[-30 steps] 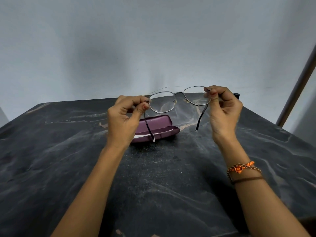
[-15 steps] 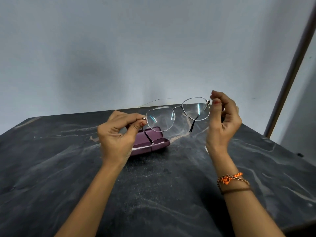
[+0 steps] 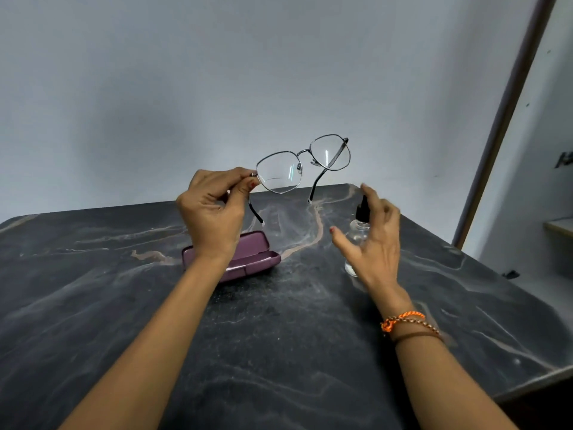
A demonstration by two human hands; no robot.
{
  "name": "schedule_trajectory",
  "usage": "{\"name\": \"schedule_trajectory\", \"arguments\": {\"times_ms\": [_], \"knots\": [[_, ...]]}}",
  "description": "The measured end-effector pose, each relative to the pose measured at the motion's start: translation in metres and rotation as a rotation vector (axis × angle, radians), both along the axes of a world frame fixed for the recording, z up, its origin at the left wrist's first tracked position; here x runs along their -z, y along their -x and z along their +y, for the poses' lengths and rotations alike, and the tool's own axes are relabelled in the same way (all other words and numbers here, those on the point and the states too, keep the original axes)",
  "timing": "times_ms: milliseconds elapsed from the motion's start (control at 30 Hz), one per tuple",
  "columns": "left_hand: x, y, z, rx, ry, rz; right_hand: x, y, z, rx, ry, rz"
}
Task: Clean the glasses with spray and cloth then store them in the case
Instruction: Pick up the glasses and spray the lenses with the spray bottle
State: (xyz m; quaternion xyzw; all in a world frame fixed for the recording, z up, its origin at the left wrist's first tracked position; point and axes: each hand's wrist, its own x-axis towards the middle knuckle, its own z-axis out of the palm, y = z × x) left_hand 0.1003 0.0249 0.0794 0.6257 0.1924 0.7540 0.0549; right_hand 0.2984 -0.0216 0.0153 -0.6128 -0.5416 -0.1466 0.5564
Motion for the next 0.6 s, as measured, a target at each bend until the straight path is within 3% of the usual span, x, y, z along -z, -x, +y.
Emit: {"name": "schedule_trajectory", "arguments": {"times_ms": [400, 600], "knots": [[0.016, -0.018, 0.024, 0.001, 0.089, 0.035, 0.006, 0.002, 0.008, -0.043, -0.035, 0.147], [0.026, -0.014, 0.031, -0.005, 0.139, -0.015, -0.011, 0.007, 0.009, -0.103, -0.165, 0.102]]}}
